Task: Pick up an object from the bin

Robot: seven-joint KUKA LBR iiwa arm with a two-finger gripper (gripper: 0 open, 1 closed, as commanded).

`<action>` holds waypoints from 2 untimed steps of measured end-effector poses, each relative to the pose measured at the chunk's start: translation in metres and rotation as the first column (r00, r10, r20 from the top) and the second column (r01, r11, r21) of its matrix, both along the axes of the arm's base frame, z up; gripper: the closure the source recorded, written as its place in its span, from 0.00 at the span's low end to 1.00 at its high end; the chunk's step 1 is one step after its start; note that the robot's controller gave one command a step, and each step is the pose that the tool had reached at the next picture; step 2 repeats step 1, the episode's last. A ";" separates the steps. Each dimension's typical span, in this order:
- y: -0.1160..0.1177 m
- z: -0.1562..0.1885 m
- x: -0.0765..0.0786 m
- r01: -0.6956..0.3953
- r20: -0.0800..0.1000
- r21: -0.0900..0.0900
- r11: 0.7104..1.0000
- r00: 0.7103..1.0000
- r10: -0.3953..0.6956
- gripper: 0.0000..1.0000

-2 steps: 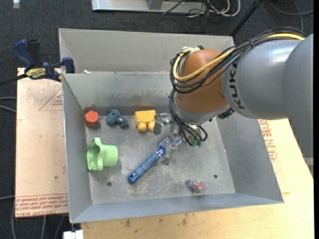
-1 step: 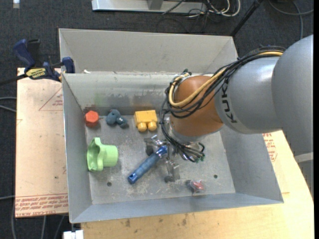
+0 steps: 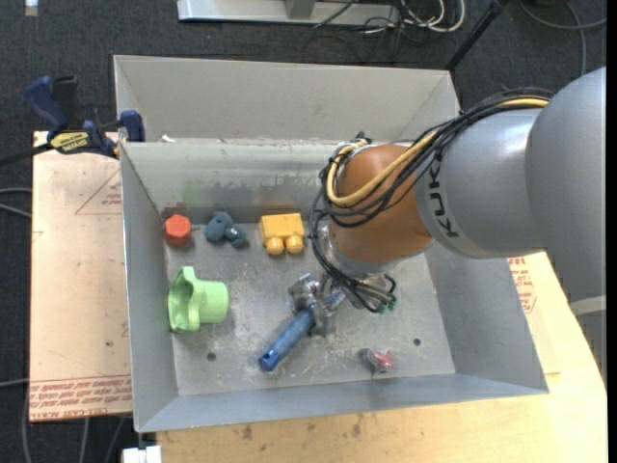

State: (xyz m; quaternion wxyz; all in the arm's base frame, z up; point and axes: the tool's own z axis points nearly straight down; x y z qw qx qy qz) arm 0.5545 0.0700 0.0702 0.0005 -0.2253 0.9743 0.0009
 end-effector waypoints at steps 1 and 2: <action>0.016 0.144 0.049 -0.010 0.012 0.001 1.000 1.000 0.010 1.00; 0.016 0.144 0.049 -0.010 0.012 0.001 1.000 1.000 0.010 1.00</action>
Offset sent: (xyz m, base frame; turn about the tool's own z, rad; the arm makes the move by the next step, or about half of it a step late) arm 0.0465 0.0148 0.1400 -0.0129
